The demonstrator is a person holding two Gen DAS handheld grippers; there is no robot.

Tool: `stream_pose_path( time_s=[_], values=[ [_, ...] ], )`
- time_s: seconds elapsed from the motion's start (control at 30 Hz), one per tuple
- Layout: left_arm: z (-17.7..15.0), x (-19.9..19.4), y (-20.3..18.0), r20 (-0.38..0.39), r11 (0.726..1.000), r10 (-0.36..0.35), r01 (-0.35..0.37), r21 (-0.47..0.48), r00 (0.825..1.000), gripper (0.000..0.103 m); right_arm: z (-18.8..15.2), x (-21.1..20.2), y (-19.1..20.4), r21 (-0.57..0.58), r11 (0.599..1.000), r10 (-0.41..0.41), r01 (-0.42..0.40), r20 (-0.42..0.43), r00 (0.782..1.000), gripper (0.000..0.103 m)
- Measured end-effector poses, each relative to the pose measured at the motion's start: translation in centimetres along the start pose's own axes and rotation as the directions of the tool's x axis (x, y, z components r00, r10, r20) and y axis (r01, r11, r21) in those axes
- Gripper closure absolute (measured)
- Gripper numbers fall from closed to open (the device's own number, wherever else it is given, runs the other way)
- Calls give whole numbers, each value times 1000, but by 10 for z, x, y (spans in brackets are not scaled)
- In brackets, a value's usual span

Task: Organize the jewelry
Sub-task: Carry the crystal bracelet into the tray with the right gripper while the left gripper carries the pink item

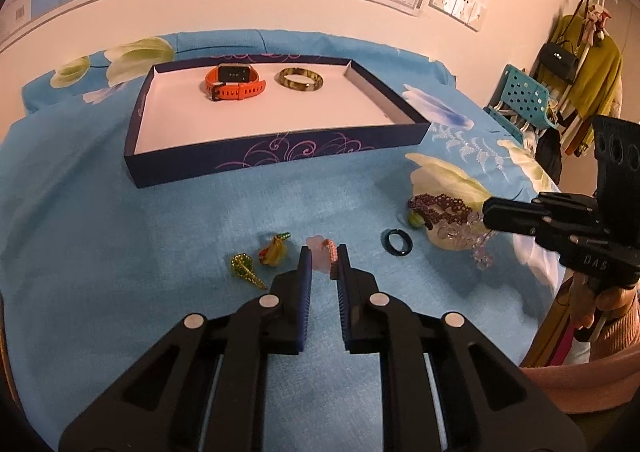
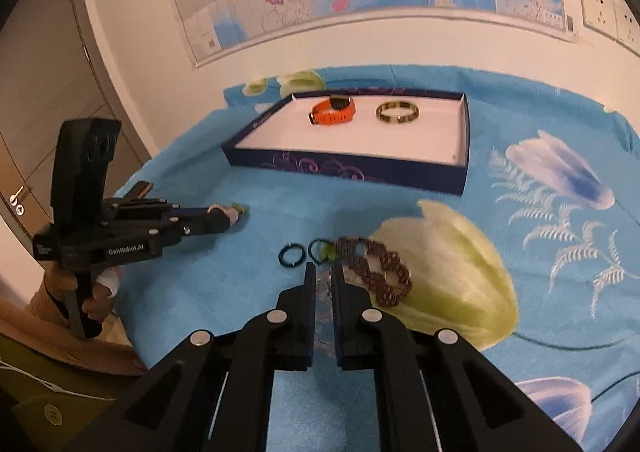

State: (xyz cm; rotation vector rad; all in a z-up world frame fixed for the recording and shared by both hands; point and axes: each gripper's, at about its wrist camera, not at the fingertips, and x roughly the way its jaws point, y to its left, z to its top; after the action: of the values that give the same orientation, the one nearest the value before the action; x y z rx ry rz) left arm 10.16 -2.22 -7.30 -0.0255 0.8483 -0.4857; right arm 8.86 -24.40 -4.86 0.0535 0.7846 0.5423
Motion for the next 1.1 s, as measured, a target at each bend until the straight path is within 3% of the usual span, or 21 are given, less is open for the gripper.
stream_pose_path(
  time_s=[0.5, 1.1],
  values=[
    [28, -19, 2, 79, 1000, -3, 1, 26, 997, 90, 44, -19, 1, -18, 999, 32, -30, 120, 992, 97],
    [92, 10, 35, 93, 999, 47, -48, 11, 995, 90, 125, 21, -24, -35, 999, -27, 33, 168, 985, 97]
  ],
)
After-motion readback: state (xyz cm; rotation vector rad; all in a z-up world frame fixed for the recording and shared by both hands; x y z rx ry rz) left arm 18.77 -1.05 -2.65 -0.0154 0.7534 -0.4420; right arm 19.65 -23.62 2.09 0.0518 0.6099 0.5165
